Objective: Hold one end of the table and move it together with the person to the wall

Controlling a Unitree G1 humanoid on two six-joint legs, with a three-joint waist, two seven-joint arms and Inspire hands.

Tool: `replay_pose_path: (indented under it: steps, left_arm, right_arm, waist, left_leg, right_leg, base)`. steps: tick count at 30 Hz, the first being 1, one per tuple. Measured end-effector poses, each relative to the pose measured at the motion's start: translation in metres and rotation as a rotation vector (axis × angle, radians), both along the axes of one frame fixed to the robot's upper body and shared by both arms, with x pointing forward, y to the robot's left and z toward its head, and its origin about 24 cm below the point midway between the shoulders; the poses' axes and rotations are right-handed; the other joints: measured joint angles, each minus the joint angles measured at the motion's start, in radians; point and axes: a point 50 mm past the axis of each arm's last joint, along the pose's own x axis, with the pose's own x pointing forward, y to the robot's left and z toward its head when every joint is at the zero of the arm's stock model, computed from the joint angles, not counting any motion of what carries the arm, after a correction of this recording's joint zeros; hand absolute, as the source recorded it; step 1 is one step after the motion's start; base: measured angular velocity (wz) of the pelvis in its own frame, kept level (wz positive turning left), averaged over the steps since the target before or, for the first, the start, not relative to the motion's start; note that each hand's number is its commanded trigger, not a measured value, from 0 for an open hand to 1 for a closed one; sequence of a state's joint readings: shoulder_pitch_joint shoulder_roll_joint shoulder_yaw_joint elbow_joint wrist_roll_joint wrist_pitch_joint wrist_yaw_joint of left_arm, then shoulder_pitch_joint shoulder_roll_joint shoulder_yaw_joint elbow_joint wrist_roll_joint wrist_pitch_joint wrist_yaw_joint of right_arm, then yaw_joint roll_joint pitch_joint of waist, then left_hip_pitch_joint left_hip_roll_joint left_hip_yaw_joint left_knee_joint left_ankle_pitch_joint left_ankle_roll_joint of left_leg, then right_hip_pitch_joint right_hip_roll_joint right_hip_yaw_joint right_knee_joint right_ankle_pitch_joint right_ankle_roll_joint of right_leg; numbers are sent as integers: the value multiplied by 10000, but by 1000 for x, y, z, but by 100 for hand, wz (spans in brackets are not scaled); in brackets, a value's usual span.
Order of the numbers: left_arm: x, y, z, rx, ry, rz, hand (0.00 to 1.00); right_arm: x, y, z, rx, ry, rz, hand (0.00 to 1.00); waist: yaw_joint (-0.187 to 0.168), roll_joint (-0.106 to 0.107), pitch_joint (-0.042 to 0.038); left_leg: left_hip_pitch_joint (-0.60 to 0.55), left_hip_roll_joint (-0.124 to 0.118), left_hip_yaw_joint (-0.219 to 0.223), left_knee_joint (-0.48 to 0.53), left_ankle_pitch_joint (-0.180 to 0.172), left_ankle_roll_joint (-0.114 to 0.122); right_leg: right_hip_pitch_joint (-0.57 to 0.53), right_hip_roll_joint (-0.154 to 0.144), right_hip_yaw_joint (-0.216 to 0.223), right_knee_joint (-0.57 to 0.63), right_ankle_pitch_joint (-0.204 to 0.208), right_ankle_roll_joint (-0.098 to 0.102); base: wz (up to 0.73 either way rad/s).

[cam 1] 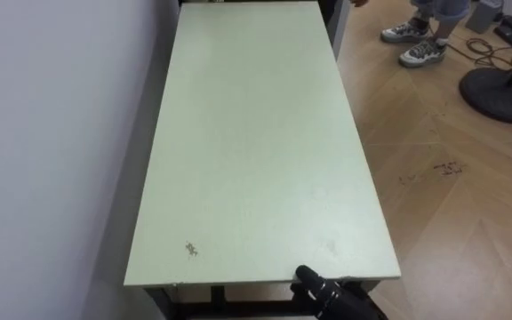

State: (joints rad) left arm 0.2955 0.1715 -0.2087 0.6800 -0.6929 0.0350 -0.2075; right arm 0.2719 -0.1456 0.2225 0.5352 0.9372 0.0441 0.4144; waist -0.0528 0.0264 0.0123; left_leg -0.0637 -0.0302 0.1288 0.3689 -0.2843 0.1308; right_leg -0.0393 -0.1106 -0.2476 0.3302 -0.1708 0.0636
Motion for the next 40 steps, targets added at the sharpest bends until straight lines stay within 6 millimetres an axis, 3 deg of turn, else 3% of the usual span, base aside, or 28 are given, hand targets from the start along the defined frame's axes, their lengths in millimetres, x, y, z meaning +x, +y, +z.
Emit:
replay_pose_path:
  steps: [6,11,15,27,37,40]
  left_arm:
    - [-12,11,-9,502,742,-77,0]
    - [-17,12,-11,520,980,-8,0]
    - [-22,14,-15,591,1302,13,0]
    - [-24,18,-17,632,1411,-127,0]
    - [-36,28,-22,1573,2192,-370,0]
    - [-38,31,-23,1986,2411,-440,0]
  right_arm:
    - [-4,-8,-5,-510,-128,811,0]
    - [-21,-25,-26,-2124,1507,1872,0]
    - [-25,-27,-26,-1911,1475,2071,0]
    - [-25,-29,-27,-1750,1169,3662,0]
    - [-32,-43,-39,-3106,2356,3006,0]
    - [-38,-47,-42,-3491,2783,2683,0]
  waist:
    - [-7,-11,0]
    - [205,-25,16]
    - [336,-36,22]
    - [328,-52,44]
    - [335,-176,-47]
    - [310,-181,-35]
  left_leg:
    - [67,-1,-109,-39,0,-2]
    - [42,-6,-223,-39,-9,-16]
    - [48,32,-281,13,-40,-66]
    - [20,27,-371,96,-69,-102]
    - [264,-2,-445,-81,-54,-88]
    - [355,-26,-537,-133,-54,-89]
  right_leg:
    - [211,60,-10,-251,47,8]
    - [219,51,-149,-216,48,9]
    - [290,58,-384,-232,45,12]
    - [289,80,-303,-207,43,14]
    - [603,83,-421,-415,43,14]
    - [811,88,-551,-609,46,14]
  base:
    - [5]
    - [7]
    - [5]
    - [1]
    - [4]
    - [9]
